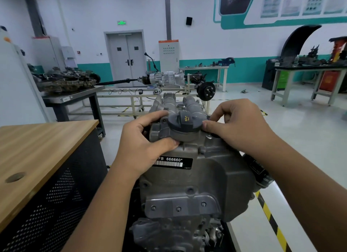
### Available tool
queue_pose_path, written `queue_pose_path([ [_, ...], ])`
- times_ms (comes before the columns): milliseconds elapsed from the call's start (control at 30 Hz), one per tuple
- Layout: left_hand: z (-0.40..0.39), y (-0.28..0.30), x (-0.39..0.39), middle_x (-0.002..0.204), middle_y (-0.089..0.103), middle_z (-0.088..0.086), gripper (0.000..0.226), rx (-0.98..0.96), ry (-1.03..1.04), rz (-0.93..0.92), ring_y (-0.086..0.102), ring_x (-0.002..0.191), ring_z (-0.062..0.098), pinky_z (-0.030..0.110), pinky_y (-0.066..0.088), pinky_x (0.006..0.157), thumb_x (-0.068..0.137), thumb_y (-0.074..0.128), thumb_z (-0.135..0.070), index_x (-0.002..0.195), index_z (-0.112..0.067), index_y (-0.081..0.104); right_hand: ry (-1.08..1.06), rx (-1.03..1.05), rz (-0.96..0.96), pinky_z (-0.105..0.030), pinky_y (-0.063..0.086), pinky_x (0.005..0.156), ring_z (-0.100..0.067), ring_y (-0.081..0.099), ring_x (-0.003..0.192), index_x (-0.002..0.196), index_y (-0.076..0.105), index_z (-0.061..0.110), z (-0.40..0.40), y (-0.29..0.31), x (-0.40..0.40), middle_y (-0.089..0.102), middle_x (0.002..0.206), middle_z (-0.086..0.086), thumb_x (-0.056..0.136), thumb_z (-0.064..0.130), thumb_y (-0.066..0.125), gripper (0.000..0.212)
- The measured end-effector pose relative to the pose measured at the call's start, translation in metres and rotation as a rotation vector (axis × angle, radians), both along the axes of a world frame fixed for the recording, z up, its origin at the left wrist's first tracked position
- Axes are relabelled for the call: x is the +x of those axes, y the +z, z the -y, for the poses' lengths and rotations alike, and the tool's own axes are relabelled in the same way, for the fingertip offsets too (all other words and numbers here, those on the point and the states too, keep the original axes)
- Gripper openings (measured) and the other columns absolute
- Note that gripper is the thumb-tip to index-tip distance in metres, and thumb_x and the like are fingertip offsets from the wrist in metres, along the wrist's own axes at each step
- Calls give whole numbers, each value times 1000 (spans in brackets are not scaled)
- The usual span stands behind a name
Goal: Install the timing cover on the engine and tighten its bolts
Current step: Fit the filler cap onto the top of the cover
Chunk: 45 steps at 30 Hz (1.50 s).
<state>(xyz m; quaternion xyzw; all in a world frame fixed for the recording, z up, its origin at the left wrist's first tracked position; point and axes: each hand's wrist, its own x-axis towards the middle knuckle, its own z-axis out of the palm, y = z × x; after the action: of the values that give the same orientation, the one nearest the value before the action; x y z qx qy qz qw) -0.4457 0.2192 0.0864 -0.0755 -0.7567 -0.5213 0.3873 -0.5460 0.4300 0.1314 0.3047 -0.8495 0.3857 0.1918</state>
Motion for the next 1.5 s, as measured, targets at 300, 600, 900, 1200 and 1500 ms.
queue_pose_path([
  [300, 0, -3, -3, 107, 77, -12, 62, 6, -6, -40, 72, 103, 8, 16, 53, 86, 54, 87, -32, 113, -34, 73, -364, 330, -374, -27, 17, 49, -31, 39, 61, 105, 66, 19, 23, -3, 42, 32, 62, 1, 94, 26, 60, 14],
  [600, 1, -4, -1, 107, 77, -15, 58, 1, 3, -64, 72, 103, 7, 16, 53, 86, 54, 86, -32, 110, -40, 73, -343, 302, -252, -30, 23, 50, -26, 37, 56, 70, 23, 21, 29, 1, 47, 33, 64, 2, 94, 20, 58, 42],
  [900, 0, -3, -1, 106, 78, -12, 61, 9, 16, -45, 73, 102, 8, 18, 54, 87, 54, 88, -22, 111, -35, 73, -222, 221, -119, -33, 42, 58, -31, 54, 69, 69, 46, 20, 26, 6, 37, 52, 73, -4, 90, 19, 62, 27],
  [1200, -1, -3, 1, 106, 78, -9, 60, -3, 49, -19, 72, 102, 9, 19, 54, 87, 56, 87, -14, 112, -32, 73, -194, 231, -151, -35, 46, 62, -36, 56, 75, 66, 43, 21, 23, 9, 41, 50, 72, -2, 84, 16, 61, 26],
  [1500, -8, 3, 3, 117, 69, -8, 62, -191, 87, -30, 64, 111, 1, 10, 47, 90, 67, 80, -16, 127, -14, 64, -252, 270, -204, -32, 28, 52, -28, 39, 57, 63, 33, 21, 24, 0, 41, 42, 65, -6, 91, 20, 56, 36],
])
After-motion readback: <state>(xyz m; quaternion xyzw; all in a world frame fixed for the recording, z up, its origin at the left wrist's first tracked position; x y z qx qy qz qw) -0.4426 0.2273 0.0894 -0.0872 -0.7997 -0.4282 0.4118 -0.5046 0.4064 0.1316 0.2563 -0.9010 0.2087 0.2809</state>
